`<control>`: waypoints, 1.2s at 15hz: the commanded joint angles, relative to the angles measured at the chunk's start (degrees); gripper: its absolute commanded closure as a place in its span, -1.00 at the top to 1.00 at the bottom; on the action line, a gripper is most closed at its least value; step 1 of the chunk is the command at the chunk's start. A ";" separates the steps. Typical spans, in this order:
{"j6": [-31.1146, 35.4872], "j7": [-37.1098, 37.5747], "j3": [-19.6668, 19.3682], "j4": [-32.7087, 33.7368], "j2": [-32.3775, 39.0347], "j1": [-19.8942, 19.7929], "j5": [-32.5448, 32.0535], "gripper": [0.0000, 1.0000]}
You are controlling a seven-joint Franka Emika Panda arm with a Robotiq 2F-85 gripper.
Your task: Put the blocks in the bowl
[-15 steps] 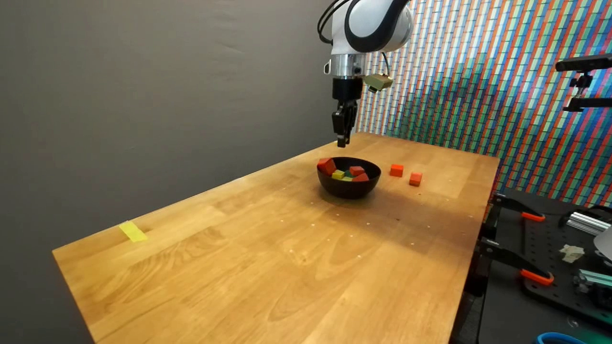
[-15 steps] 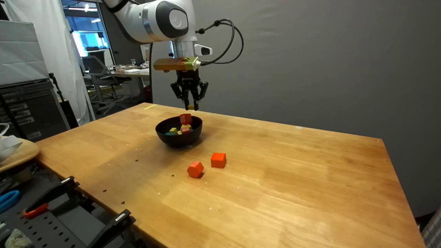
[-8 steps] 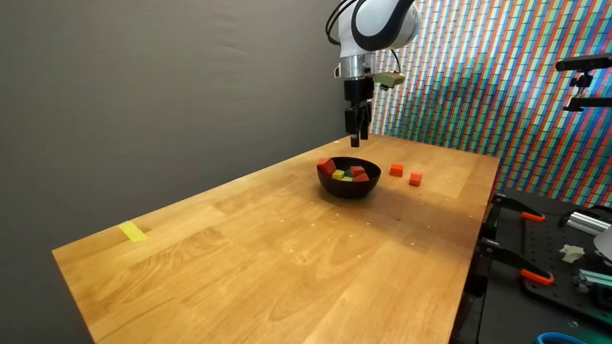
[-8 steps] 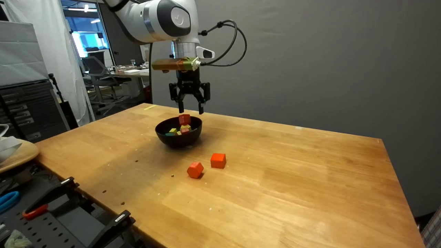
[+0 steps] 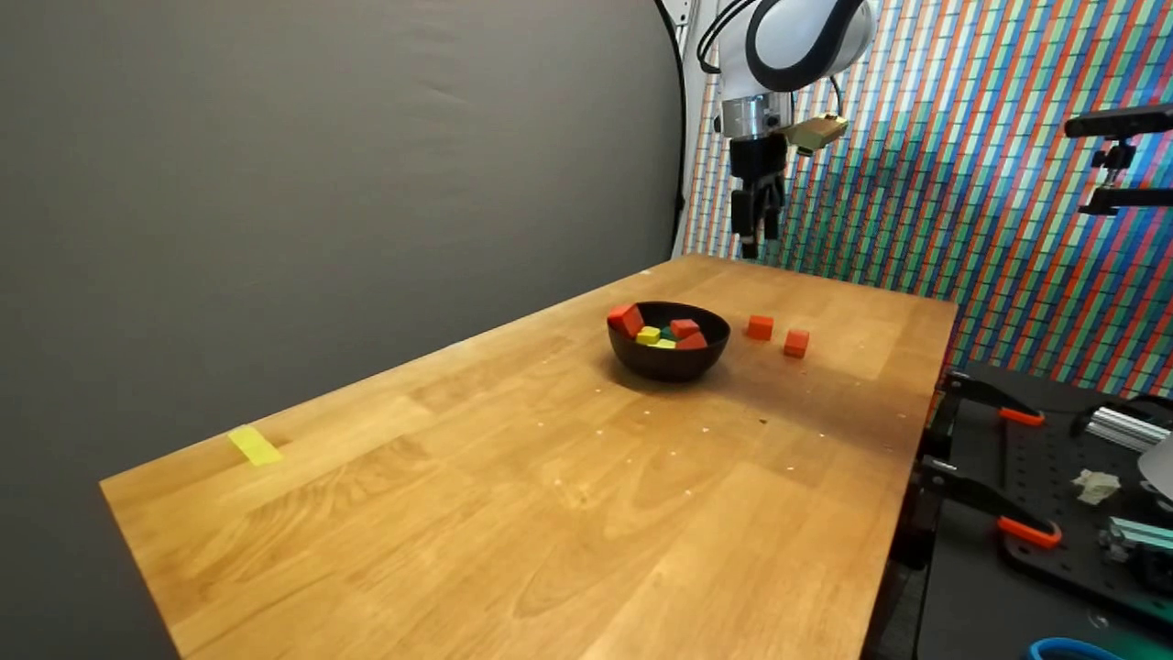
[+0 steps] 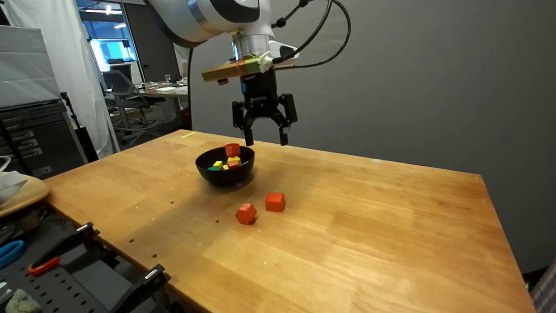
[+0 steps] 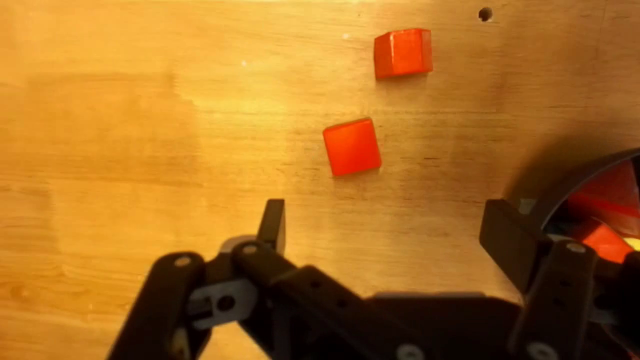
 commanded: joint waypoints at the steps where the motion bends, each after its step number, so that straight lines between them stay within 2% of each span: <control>1: 0.61 -7.79 1.77 -1.18 -1.22 -1.46 1.59 1.00; 3: 3.86 -14.07 1.57 -3.13 -2.53 -2.50 0.32 1.00; 5: 7.56 -21.24 1.94 -4.05 -2.63 -3.96 2.23 1.00; 6: 9.43 -25.07 2.68 -4.49 -2.71 -4.98 5.35 1.00; 7: 5.89 -18.27 1.59 -1.90 -0.32 -3.11 1.93 1.00; 9: 7.71 -22.38 1.95 -2.48 -0.36 -4.31 3.80 1.00; 14: 7.19 -18.59 0.94 -0.77 4.89 -3.81 -1.65 1.00; 18: 6.28 -19.54 2.03 1.47 9.92 -5.20 1.55 1.00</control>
